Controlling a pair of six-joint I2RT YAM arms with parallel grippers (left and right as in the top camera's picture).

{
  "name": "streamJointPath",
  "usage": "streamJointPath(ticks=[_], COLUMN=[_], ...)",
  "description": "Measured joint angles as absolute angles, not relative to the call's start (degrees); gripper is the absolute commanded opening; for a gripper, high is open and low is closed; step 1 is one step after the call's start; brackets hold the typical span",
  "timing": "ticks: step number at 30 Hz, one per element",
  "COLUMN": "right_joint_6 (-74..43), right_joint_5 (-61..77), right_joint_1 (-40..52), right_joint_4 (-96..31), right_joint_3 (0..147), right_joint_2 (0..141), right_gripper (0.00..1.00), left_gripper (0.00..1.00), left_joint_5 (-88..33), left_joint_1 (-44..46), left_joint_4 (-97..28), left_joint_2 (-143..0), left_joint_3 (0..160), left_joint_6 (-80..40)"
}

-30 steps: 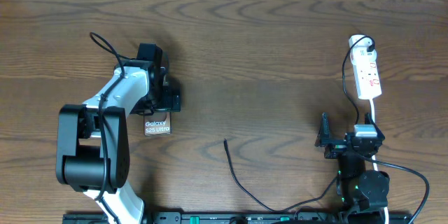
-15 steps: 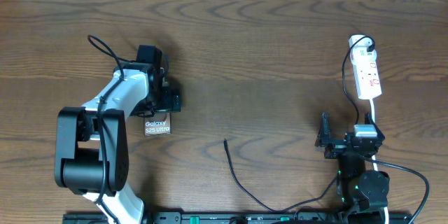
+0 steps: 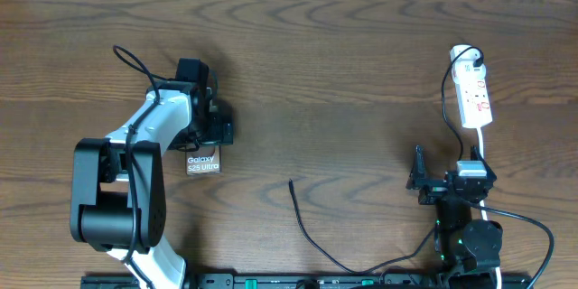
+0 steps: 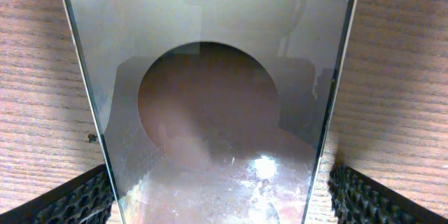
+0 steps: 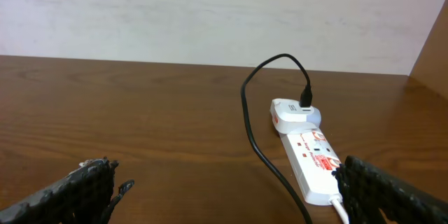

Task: Plug charger to phone and switch on socket
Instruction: 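Close the left gripper on the phone's long edges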

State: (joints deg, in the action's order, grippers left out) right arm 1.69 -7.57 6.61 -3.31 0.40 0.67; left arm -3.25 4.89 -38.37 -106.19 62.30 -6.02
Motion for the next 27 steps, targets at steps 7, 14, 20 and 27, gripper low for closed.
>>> streamJointPath(ticks=[7,14,20,27], right_joint_6=[1.69,1.69,1.69,1.69], right_joint_5=[-7.57,-7.57,-7.57,-7.57], right_joint_1=[6.61,6.61,6.61,6.61], right_joint_4=[-3.31,-3.31,-3.31,-3.31], right_joint_3=[0.4,0.4,0.4,0.4], right_joint_2=[0.67,0.67,0.67,0.67], right_gripper=[0.99,0.99,0.99,0.99], left_gripper=[0.97,0.92,0.9,0.85], left_joint_5=[-3.25,-3.42,-3.42,-3.4], left_joint_1=[4.89,4.89,4.89,4.89], left_joint_4=[-38.3,-38.26,-38.24,-38.26], left_joint_2=[-106.17,-106.17,-106.17,-106.17], left_joint_3=[62.28,62.26,62.26,62.26], left_joint_6=[-6.02,-6.15,-6.15,-6.15])
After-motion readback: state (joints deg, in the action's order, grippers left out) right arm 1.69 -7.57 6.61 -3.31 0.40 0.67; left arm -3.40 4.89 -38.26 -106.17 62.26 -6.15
